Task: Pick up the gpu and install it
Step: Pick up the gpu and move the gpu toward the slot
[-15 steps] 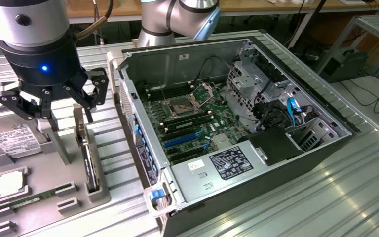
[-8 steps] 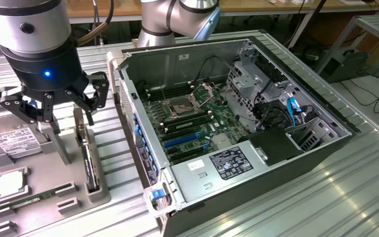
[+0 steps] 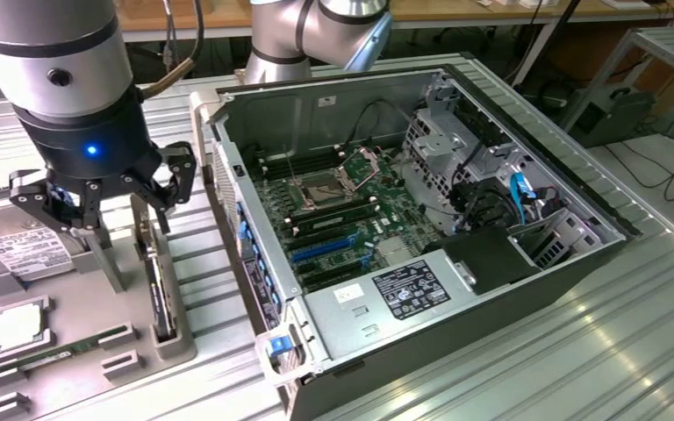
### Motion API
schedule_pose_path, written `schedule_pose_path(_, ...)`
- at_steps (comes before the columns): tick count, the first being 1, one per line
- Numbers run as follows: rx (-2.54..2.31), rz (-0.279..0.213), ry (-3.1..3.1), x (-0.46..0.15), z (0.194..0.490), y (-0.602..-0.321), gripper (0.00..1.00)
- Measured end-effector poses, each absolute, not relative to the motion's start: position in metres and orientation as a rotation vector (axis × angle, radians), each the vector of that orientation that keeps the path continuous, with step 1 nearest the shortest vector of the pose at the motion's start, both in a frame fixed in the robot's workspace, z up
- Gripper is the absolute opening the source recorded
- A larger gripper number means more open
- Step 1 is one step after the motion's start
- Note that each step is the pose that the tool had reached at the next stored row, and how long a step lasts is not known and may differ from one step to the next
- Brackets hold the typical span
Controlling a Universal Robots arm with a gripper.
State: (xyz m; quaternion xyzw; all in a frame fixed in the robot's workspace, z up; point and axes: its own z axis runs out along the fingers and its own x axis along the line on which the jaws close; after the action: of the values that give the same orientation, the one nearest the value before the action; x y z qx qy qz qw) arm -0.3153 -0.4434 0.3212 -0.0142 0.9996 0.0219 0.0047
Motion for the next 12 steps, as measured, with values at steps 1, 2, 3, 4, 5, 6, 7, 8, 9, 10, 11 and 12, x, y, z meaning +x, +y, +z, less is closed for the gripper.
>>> schedule_pose_path(1, -0.044, 0.069, 3.131, -0.315, 0.319, -0.444, 0.6)
schedule_pose_path(2, -0.044, 0.069, 3.131, -0.315, 0.317, -0.444, 0.6)
schedule_pose_path(3, -0.044, 0.069, 3.131, -0.315, 0.315, -0.444, 0.6)
schedule_pose_path(4, -0.044, 0.069, 3.131, -0.315, 0.312, -0.444, 0.6)
schedule_pose_path(5, -0.044, 0.069, 3.131, -0.315, 0.311, -0.444, 0.6)
schedule_pose_path(6, -0.044, 0.069, 3.131, -0.315, 0.31, -0.444, 0.6)
schedule_pose_path(7, -0.045, 0.069, 3.131, -0.315, 0.308, -0.445, 0.6)
schedule_pose_path(8, -0.044, 0.068, 3.131, -0.315, 0.307, -0.446, 0.6)
schedule_pose_path(9, -0.044, 0.069, 3.131, -0.315, 0.306, -0.446, 0.6)
schedule_pose_path(10, -0.044, 0.069, 3.131, -0.315, 0.305, -0.447, 0.6)
schedule_pose_path(11, -0.044, 0.069, 3.131, -0.315, 0.304, -0.447, 0.6)
schedule_pose_path(12, -0.044, 0.069, 3.131, -0.315, 0.303, -0.447, 0.6)
